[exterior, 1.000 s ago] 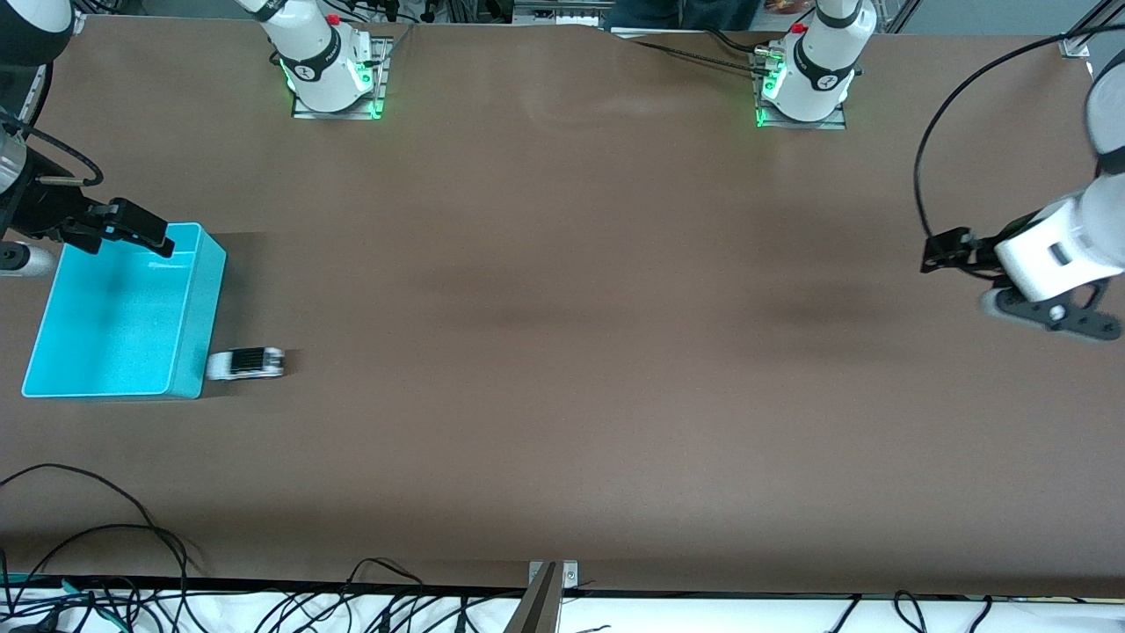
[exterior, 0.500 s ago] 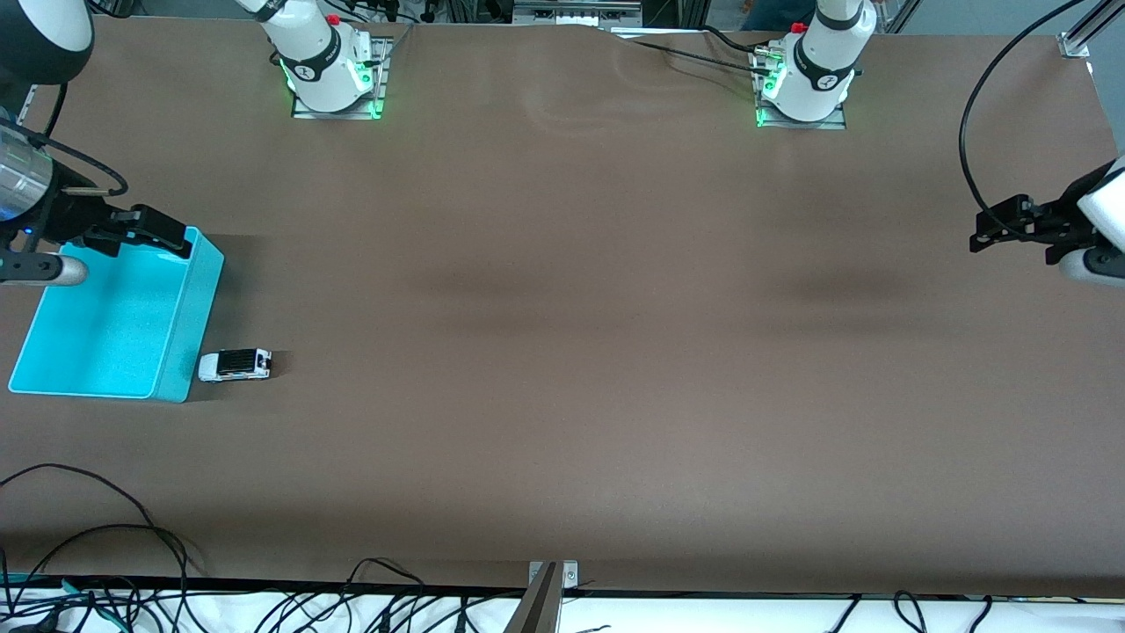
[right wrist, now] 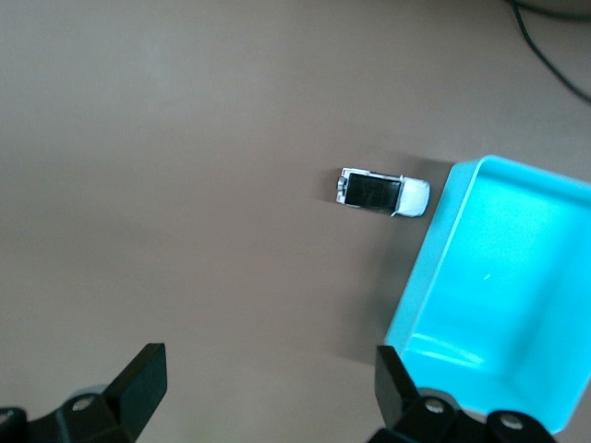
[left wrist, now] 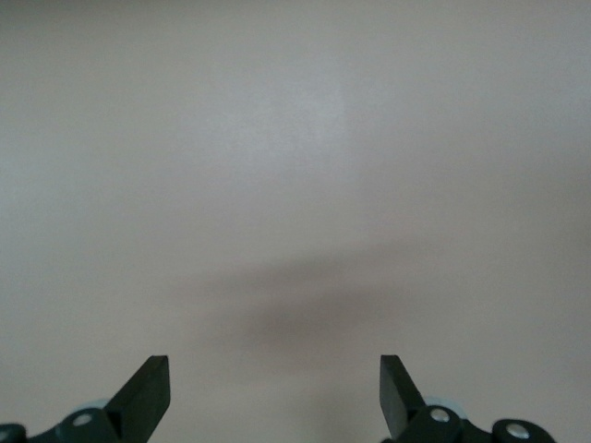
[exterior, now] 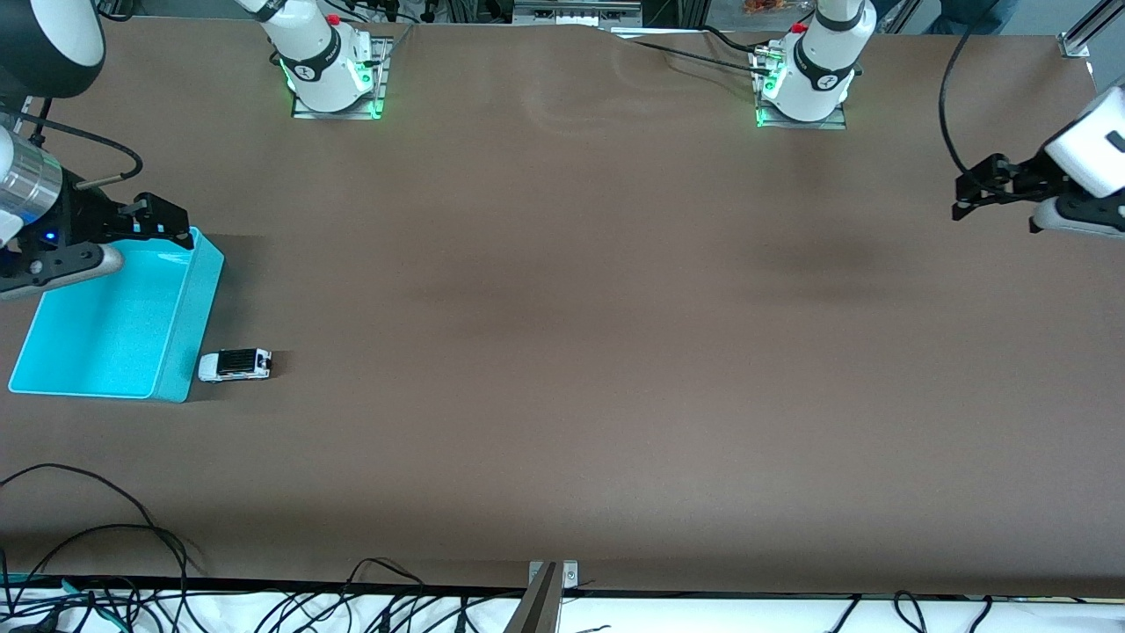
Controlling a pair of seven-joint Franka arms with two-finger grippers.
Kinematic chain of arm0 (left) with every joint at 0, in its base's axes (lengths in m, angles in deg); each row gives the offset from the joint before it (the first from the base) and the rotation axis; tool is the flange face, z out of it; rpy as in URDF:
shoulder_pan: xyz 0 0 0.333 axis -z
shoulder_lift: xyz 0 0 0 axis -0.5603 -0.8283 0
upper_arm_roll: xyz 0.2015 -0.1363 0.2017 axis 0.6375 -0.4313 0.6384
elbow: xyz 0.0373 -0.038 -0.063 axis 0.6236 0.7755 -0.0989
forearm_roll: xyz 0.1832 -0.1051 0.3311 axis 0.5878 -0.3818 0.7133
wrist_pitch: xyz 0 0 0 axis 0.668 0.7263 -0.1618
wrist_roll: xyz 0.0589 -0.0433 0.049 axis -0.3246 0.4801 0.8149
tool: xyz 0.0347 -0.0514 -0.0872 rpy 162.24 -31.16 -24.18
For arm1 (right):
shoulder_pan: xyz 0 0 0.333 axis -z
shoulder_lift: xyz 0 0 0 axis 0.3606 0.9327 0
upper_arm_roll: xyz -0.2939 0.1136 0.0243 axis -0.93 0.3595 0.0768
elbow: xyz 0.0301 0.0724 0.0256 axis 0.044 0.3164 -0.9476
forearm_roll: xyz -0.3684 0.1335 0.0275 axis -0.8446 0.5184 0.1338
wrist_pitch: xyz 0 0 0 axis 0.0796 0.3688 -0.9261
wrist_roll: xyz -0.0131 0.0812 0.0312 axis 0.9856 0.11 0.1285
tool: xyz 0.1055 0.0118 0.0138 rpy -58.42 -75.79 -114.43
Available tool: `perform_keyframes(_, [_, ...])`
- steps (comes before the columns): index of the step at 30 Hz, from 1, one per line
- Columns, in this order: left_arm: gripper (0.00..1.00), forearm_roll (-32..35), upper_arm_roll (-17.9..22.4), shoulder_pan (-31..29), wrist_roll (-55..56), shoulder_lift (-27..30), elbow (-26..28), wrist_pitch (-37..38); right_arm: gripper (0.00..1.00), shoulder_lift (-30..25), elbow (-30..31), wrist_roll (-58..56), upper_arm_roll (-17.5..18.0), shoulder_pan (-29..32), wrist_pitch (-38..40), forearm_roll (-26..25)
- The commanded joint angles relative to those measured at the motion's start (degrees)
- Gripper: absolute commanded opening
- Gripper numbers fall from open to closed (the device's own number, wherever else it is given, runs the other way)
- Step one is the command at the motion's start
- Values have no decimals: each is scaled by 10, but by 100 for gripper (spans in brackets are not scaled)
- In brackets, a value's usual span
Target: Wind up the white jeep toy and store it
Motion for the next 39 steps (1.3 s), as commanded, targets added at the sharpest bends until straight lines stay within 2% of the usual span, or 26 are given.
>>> perform_keyframes(1, [100,17,-6,2,-1,13,14,-7,100,27,-4,-116,0,4,-13,-14])
perform_keyframes(9, [100,13,25,44,-2,12,9,7,100,82,-3,-305,-1,15,-48,-14])
perform_keyframes(13, [100,8,25,36,-3,-4,-10,17,100,108,-1,-394,-1,20,-85,-13])
perform_keyframes(27, [100,8,23,37,-1,-4,-13,33,100,205,19,-627,0,51,-198,-2])
perform_keyframes(31, [100,-37,26,34,0,-6,-21,46,100,224,35,-685,0,56,-247,1])
perform_keyframes(39, [100,-61,28,4,-4,-35,-64,57,100,256,65,-772,0,68,-321,15])
